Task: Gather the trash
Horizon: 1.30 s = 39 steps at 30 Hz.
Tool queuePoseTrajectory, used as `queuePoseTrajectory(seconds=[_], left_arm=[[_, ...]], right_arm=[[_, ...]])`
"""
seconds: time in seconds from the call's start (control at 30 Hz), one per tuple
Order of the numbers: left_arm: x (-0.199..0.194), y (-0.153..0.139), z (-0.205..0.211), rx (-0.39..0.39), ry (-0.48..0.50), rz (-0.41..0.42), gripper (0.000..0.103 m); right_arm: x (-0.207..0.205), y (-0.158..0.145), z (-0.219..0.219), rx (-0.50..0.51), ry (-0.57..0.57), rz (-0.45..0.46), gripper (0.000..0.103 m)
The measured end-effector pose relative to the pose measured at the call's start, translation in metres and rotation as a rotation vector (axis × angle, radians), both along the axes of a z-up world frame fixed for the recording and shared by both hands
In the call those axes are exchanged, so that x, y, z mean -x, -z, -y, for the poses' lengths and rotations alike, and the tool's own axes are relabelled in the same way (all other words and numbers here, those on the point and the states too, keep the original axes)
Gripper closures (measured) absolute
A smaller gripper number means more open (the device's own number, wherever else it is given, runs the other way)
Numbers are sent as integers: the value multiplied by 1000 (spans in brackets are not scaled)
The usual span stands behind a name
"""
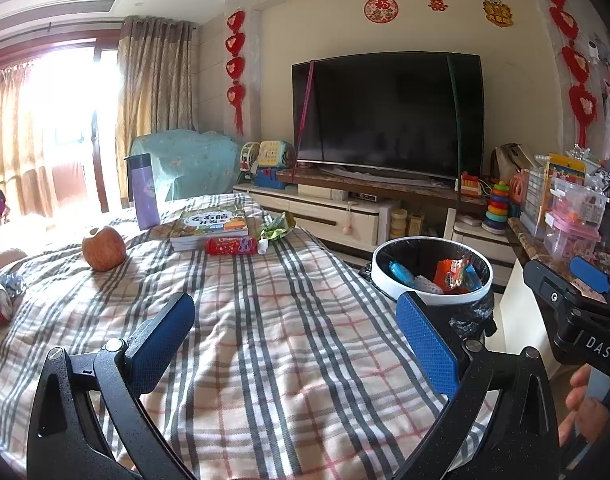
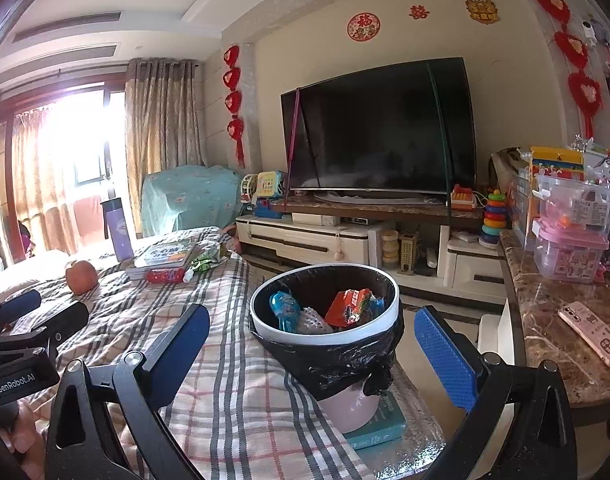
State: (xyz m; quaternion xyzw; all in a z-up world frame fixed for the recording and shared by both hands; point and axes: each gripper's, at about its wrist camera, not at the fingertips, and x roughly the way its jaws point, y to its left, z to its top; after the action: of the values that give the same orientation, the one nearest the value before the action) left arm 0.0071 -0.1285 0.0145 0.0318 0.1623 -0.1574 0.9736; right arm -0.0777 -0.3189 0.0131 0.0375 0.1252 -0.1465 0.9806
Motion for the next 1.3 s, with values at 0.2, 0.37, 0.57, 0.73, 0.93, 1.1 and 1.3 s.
queuePoseTrajectory(seconds=[0.2, 0.37, 0.57, 0.73, 0.93, 1.1, 1.3], left_arm=[[0, 0, -1, 1, 1, 5, 0], [0, -1, 0, 1, 5, 4, 0], [1, 0, 0, 0, 6, 3, 0], [1, 0, 0, 0, 6, 3, 0], [1, 0, 0, -1, 7, 3, 0], [1, 0, 1, 0, 7, 3, 0], [1, 0, 1, 0, 7, 3, 0]], right_arm=[[0, -1, -3, 3, -6, 1, 0], [1, -1, -3, 2, -6, 2, 0], [1, -1, -3, 1, -8, 1, 0], [1, -1, -4, 3, -10, 1, 0], [1, -1, -5, 3, -12, 1, 0], [1, -2, -6, 4, -13, 1, 0], [0, -2, -7, 6, -15, 0, 0]])
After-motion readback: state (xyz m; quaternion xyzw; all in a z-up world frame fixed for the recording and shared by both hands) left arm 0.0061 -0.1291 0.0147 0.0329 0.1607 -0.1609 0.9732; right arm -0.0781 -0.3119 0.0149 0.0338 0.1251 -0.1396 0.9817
